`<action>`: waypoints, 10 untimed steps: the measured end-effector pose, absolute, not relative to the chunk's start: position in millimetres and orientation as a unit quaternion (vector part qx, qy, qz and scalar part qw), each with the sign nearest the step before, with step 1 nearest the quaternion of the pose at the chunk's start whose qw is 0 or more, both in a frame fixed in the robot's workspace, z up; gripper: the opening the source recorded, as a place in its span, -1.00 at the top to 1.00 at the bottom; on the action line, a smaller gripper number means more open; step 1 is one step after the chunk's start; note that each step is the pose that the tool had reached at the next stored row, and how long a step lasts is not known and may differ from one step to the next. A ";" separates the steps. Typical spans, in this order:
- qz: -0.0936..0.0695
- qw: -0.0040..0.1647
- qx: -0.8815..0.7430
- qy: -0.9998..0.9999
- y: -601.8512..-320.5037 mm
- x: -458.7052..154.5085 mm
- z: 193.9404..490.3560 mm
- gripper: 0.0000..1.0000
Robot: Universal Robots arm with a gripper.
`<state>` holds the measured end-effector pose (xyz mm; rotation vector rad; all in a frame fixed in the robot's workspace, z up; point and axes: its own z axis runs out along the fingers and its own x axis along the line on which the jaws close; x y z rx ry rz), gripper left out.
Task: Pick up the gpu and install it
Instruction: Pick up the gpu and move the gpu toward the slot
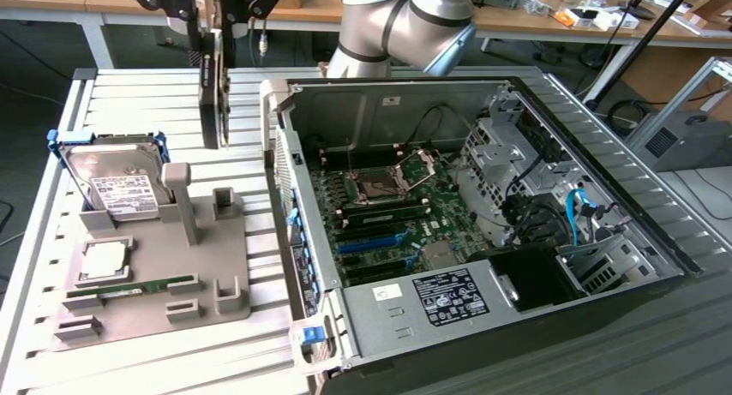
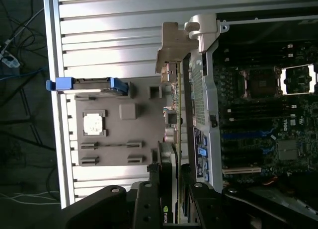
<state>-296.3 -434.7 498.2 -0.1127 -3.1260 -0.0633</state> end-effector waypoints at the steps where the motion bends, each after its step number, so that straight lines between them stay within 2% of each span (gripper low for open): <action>1: -0.020 0.008 -0.036 -0.999 -434.7 -294.0 497.6 0.46; 10: -0.020 0.017 -0.036 -0.999 -434.7 -274.3 491.9 0.46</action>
